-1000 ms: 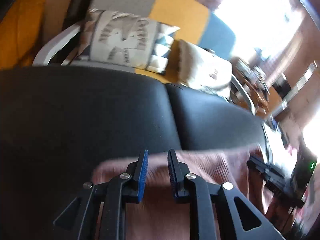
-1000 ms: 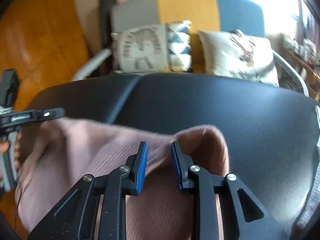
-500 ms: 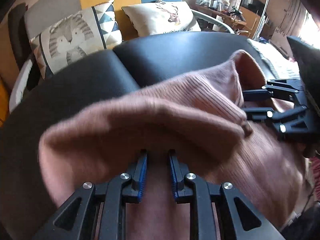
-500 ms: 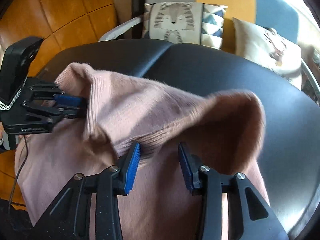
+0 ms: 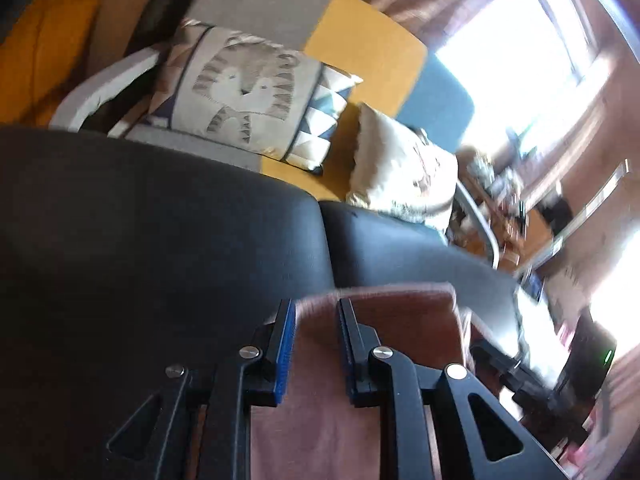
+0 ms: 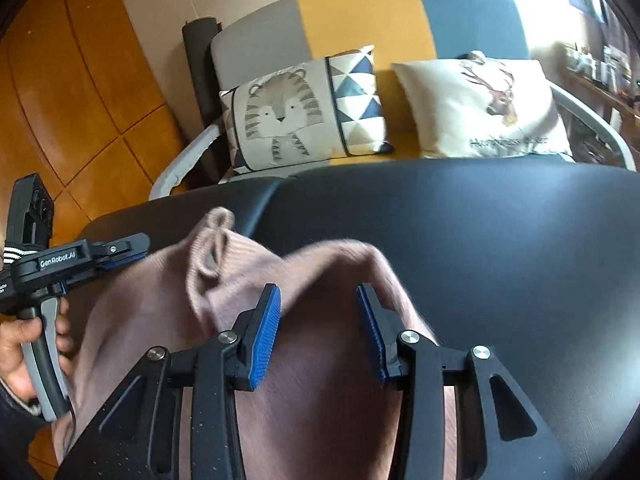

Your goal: Fold clothes

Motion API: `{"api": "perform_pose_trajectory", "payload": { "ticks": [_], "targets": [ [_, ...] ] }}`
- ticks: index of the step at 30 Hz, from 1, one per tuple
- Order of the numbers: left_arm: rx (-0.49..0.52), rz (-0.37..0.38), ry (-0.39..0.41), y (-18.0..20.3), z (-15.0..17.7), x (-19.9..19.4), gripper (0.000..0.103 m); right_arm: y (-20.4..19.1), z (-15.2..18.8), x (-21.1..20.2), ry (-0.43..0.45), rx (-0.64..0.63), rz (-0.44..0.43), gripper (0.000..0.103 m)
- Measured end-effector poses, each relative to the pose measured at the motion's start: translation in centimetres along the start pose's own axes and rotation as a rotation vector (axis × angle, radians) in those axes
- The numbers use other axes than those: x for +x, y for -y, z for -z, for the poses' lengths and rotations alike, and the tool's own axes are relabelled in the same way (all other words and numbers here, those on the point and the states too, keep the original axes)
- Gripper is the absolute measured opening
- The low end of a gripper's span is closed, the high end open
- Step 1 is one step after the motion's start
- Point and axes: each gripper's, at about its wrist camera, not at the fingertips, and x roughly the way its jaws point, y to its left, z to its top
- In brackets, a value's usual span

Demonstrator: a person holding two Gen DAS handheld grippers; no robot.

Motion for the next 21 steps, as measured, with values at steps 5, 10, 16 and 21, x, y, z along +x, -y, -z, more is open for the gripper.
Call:
{"api": "perform_pose_trajectory", "payload": {
  "ticks": [5,10,16,21],
  "targets": [
    [0.222,0.047,-0.089,3.6,2.6,0.1,0.02,-2.4,1.3,-2.0,-0.008,-0.17,0.022,0.043],
    [0.299,-0.006,-0.198,5.9,3.0,3.2,0.02,-4.1,0.9,2.7,-0.188,-0.298,0.034,0.045],
    [0.073,-0.071,-0.137,2.8,-1.4,6.0,0.02,-2.2,-4.5,5.0,-0.07,-0.137,0.058,0.045],
    [-0.088,-0.117,-0.036,-0.9,-3.1,4.6,0.021,1.5,-5.7,5.3,-0.014,0.065,0.067,0.045]
  ]
}}
